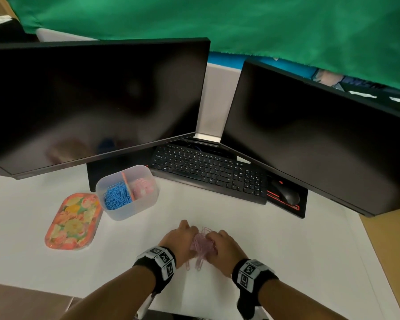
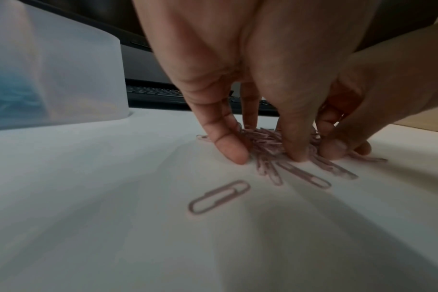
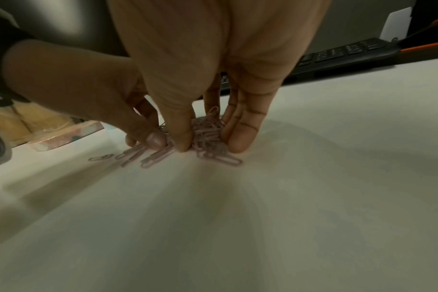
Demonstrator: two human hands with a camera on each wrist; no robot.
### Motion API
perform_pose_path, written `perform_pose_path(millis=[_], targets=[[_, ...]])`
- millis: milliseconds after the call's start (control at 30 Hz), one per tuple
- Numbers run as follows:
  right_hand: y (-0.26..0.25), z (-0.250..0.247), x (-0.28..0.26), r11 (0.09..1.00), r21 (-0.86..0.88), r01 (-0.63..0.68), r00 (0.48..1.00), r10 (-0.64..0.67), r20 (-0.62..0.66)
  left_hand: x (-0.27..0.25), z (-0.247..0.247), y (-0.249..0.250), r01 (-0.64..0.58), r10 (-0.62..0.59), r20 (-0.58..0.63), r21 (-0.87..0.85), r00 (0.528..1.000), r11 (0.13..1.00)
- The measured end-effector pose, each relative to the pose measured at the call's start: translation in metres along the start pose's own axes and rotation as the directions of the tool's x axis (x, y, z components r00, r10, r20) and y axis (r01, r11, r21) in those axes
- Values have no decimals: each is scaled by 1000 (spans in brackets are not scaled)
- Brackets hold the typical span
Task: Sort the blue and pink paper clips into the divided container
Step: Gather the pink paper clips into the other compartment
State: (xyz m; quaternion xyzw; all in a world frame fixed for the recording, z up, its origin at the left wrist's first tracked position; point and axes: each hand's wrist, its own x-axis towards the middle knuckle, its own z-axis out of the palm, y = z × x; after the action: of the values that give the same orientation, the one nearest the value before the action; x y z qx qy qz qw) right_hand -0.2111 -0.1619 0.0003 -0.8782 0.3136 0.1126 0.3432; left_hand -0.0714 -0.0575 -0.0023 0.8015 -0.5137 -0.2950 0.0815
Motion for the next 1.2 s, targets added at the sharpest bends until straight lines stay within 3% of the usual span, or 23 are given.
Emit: perform_pose_path(millis=[333, 600, 833, 1067, 1200], targets=[[-1, -8, 15, 983, -185, 18, 999, -27, -44, 8, -9, -2, -38, 39, -4, 167, 999, 985], [6, -14, 12, 998, -61, 1, 993, -8, -114, -3, -26, -10, -80, 84, -50, 81, 995, 993], [10, -17, 9, 995, 95, 8, 987, 7, -158, -23, -67, -21, -71, 63, -229, -28, 971, 997], [6, -19, 7, 975, 221, -19, 983, 59, -174, -29, -135, -51, 95, -139, -414, -124, 900, 988], [-1, -23, 9, 975, 223, -5, 984, 44, -171, -19, -156, -70, 302, -315, -414, -99, 854, 948]])
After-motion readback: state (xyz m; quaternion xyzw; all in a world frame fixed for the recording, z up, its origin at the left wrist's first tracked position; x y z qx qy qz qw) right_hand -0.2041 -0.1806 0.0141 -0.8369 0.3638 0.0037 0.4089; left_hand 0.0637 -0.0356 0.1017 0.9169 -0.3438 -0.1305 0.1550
